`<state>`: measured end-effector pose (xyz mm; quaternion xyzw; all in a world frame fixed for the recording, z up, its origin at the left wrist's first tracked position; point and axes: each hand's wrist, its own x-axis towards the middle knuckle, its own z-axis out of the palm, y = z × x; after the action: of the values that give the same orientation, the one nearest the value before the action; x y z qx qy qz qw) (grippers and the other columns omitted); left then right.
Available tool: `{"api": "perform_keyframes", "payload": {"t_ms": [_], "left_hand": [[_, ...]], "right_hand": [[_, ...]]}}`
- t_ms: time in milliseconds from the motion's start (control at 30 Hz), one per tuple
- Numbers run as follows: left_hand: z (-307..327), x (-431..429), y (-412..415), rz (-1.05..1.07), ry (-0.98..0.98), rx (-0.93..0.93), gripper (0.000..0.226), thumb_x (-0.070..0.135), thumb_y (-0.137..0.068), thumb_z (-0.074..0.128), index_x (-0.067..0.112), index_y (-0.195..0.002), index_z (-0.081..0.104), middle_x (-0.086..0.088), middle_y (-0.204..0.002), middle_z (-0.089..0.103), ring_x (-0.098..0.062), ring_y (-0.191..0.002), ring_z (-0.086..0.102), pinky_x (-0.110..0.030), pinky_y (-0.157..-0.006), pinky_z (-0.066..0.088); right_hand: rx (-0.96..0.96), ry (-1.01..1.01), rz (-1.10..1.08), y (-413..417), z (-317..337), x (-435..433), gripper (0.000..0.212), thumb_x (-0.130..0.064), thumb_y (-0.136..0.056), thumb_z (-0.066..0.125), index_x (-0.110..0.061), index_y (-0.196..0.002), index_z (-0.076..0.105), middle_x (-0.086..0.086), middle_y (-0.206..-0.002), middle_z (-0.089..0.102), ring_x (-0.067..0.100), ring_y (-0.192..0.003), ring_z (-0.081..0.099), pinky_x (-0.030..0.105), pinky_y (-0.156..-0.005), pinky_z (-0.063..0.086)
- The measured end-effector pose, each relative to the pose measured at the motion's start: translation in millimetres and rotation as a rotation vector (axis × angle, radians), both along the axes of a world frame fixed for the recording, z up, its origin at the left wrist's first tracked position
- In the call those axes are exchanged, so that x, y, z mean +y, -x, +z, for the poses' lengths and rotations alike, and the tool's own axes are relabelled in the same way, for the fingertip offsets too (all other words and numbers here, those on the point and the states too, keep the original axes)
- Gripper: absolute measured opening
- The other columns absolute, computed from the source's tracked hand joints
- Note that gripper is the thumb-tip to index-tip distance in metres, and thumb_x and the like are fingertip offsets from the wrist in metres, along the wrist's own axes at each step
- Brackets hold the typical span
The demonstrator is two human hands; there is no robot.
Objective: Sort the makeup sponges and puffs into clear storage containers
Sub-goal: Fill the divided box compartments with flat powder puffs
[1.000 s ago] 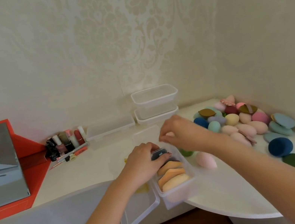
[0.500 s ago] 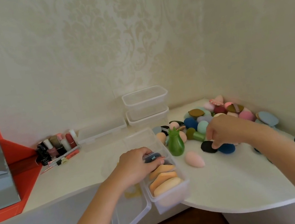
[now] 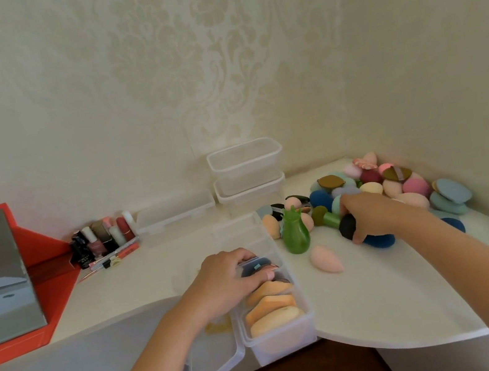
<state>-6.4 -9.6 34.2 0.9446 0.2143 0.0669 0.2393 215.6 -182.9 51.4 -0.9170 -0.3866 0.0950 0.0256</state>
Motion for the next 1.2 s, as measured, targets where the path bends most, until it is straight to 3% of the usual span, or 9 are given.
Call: {"api": "perform_keyframes", "payload": {"t_ms": [200, 333, 500, 667, 800, 933, 1067, 1200], "left_hand": [[-5.4, 0.6, 1.4, -0.011, -0.046, -0.042, 0.044, 0.062, -0.078, 0.059, 0.034, -0.113, 0.062, 0.014, -0.110, 0.061, -0.006, -0.103, 0.052, -0.027, -0.093, 0.042], [-5.3, 2.3, 0.0, -0.018, -0.087, -0.019, 0.048, 0.065, -0.077, 0.056, 0.035, -0.115, 0.062, 0.013, -0.108, 0.058, -0.010, -0.104, 0.052, -0.032, -0.094, 0.043], [-4.1, 2.6, 1.0, -0.030, -0.060, -0.045, 0.044, 0.062, -0.077, 0.060, 0.035, -0.111, 0.066, 0.012, -0.103, 0.060, -0.008, -0.099, 0.053, -0.030, -0.090, 0.045], [-3.0, 1.1, 1.6, -0.034, -0.072, -0.053, 0.043, 0.063, -0.078, 0.058, 0.036, -0.111, 0.067, 0.011, -0.099, 0.059, -0.009, -0.097, 0.053, -0.030, -0.088, 0.045], [-2.8, -2.1, 2.4, -0.007, -0.085, -0.046, 0.043, 0.064, -0.078, 0.057, 0.038, -0.112, 0.065, 0.009, -0.103, 0.060, -0.014, -0.101, 0.050, -0.033, -0.094, 0.040], [0.1, -4.9, 1.8, 0.017, -0.095, -0.070, 0.045, 0.059, -0.078, 0.061, 0.034, -0.115, 0.063, 0.010, -0.110, 0.062, -0.012, -0.106, 0.052, -0.031, -0.107, 0.026], [0.4, -6.8, 2.3, 0.029, -0.084, -0.090, 0.047, 0.059, -0.077, 0.063, 0.029, -0.112, 0.061, 0.014, -0.113, 0.063, -0.004, -0.111, 0.051, -0.029, -0.114, 0.008], [1.1, -8.6, 4.1, 0.028, -0.091, -0.084, 0.051, 0.061, -0.076, 0.062, 0.028, -0.114, 0.059, 0.015, -0.114, 0.060, -0.003, -0.109, 0.048, -0.030, -0.114, 0.011]], "right_hand": [[-0.052, -0.131, 0.039, -1.1, 10.7, -1.0, 0.013, -0.023, -0.087, 0.063, -0.018, -0.097, 0.055, -0.001, -0.087, 0.054, 0.014, -0.080, 0.051, 0.021, -0.063, 0.038], [-0.074, -0.284, 0.021, 3.8, 32.0, -1.4, 0.017, -0.021, -0.086, 0.065, -0.016, -0.103, 0.064, -0.003, -0.080, 0.055, 0.015, -0.078, 0.051, 0.018, -0.056, 0.032], [-0.036, -0.537, 0.126, 33.4, 60.8, 11.6, 0.014, -0.021, -0.091, 0.059, -0.011, -0.099, 0.062, 0.001, -0.091, 0.057, 0.018, -0.083, 0.050, 0.028, -0.068, 0.035], [0.024, -0.415, 0.376, 72.3, 53.1, 43.9, 0.018, -0.021, -0.094, 0.052, -0.011, -0.104, 0.063, 0.003, -0.101, 0.060, 0.018, -0.088, 0.054, 0.027, -0.071, 0.037], [-0.009, -0.352, 0.411, 86.0, 36.2, 68.7, 0.015, -0.023, -0.089, 0.061, -0.016, -0.101, 0.066, 0.003, -0.097, 0.067, 0.014, -0.079, 0.054, 0.025, -0.070, 0.044], [0.016, -0.285, 0.433, 93.8, 36.9, 78.9, 0.017, -0.017, -0.091, 0.055, -0.011, -0.102, 0.068, 0.008, -0.095, 0.067, 0.020, -0.082, 0.062, 0.029, -0.070, 0.048], [-0.102, -0.102, 0.483, 98.3, 33.8, 89.0, 0.017, -0.011, -0.090, 0.052, -0.008, -0.088, 0.069, 0.008, -0.076, 0.057, 0.023, -0.073, 0.052, 0.021, -0.048, 0.031], [-0.187, -0.020, 0.507, 97.6, 27.1, 95.5, 0.018, -0.007, -0.091, 0.050, -0.002, -0.092, 0.067, 0.006, -0.086, 0.052, 0.018, -0.071, 0.047, 0.019, -0.047, 0.024]]}}
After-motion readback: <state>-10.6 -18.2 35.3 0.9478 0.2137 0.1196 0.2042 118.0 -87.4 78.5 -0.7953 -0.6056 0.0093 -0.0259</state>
